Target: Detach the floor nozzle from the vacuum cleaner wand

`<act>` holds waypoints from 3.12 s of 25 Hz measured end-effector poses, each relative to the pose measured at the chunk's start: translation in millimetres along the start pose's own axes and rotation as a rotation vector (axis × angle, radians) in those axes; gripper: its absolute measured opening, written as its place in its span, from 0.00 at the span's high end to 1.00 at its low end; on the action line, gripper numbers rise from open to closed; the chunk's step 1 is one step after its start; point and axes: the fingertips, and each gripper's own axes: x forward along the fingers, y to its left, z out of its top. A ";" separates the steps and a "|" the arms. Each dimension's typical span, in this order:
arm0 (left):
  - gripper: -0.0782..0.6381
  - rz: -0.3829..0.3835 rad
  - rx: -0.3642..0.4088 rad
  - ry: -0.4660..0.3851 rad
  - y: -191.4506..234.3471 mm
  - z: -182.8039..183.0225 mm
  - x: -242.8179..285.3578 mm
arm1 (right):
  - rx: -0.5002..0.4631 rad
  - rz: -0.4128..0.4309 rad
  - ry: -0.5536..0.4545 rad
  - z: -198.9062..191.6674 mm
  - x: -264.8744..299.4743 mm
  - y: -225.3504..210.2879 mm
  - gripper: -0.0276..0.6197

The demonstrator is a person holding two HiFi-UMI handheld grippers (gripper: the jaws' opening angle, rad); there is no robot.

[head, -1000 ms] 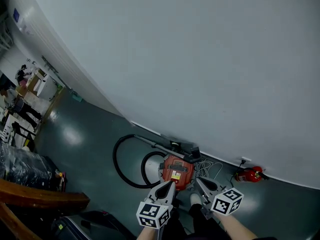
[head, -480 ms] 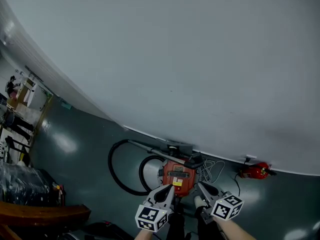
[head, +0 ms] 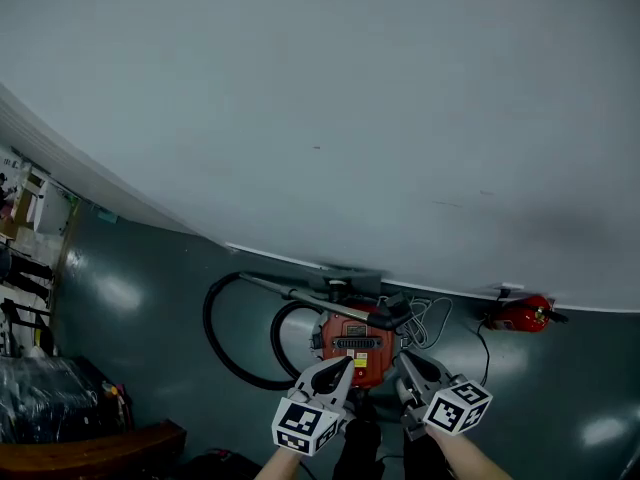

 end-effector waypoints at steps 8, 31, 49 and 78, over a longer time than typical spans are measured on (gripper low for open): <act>0.88 -0.101 0.163 0.040 32.2 -32.7 47.5 | 0.078 -0.061 -0.050 -30.8 33.8 -45.4 0.92; 0.59 -0.308 0.691 0.246 99.8 -139.4 167.3 | 0.348 -0.124 -0.182 -82.2 109.0 -134.6 0.63; 0.67 -0.348 0.994 0.323 105.3 -157.7 190.1 | 0.125 -0.141 -0.223 -74.2 143.2 -127.4 0.67; 0.55 -0.050 0.320 0.019 36.8 -18.1 51.9 | 0.166 0.042 -0.199 45.0 29.4 -18.0 0.67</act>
